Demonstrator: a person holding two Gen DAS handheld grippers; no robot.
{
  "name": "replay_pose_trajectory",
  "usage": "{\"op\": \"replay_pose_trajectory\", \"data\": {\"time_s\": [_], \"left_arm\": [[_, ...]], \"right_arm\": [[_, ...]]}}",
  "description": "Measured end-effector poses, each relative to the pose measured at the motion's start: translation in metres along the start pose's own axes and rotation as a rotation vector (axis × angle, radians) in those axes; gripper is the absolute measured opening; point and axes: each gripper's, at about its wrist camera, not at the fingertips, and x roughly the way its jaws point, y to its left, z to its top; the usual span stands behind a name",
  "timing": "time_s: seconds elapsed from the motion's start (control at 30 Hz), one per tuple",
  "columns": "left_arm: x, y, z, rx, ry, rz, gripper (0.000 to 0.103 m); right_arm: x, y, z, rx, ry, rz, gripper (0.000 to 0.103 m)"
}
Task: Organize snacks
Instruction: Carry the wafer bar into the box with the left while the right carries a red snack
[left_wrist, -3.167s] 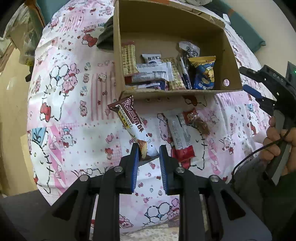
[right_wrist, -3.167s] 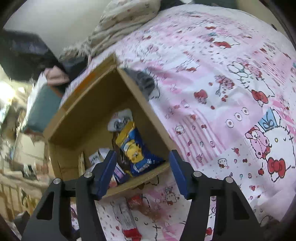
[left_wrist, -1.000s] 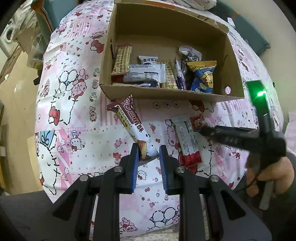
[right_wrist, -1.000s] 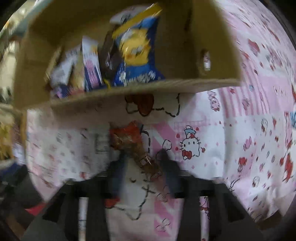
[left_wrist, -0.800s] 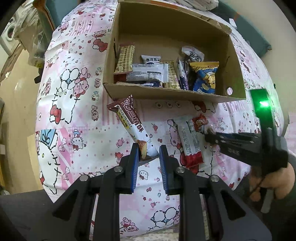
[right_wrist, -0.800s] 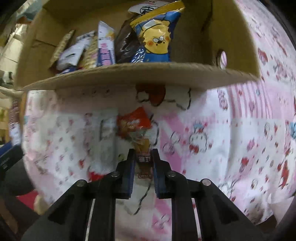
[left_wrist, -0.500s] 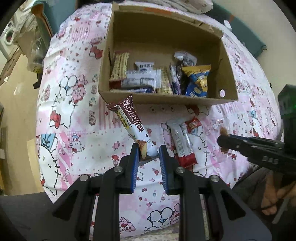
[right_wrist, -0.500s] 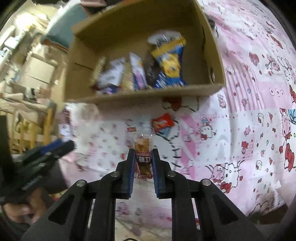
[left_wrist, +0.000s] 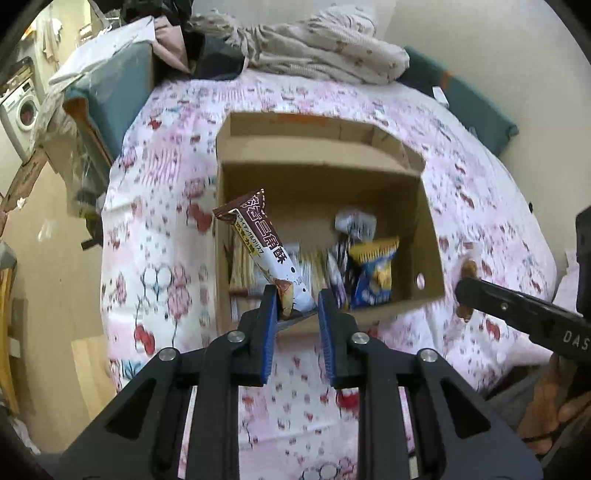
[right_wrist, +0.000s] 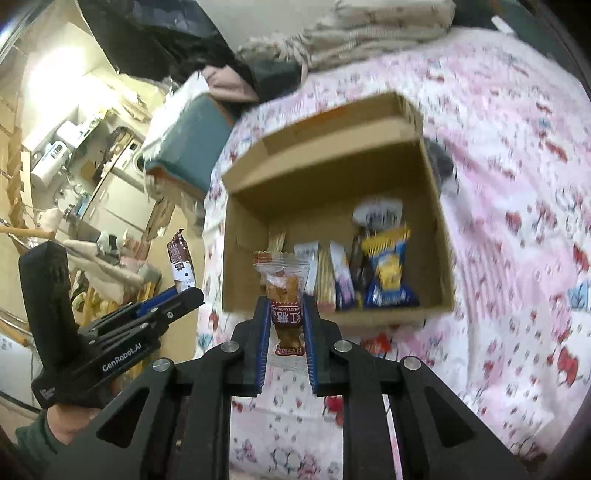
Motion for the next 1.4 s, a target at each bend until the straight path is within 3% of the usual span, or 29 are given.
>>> {"op": "replay_pose_trajectory", "data": {"time_s": [0.27,0.67,1.03,1.27,1.33,1.37,1.4], "left_arm": [[0.03,-0.004,0.028,0.003,-0.037,0.027,0.018],[0.087,0.009,0.024,-0.018,-0.046,0.031,0.019],[0.091,0.009,0.024,-0.011,-0.075,0.026,0.02],[0.089,0.005,0.024,-0.005,-0.082,0.018,0.02],[0.088,0.004,0.024,-0.004,-0.082,0.008,0.02],[0.087,0.003,0.024,-0.003,-0.083,0.007,0.02],[0.086,0.003,0.024,0.001,-0.087,0.0,0.02]], "right_arm": [[0.004,-0.028,0.029,0.053,-0.096,-0.001,0.018],[0.045,-0.074,0.022,0.123,-0.069,-0.01,0.019],[0.063,-0.078,0.023,0.138,-0.04,0.014,0.022],[0.059,-0.081,0.025,0.163,-0.073,0.029,0.023],[0.057,-0.082,0.026,0.172,-0.085,0.043,0.028],[0.056,-0.082,0.027,0.173,-0.091,0.044,0.039],[0.054,-0.082,0.027,0.173,-0.103,0.048,0.059]]}}
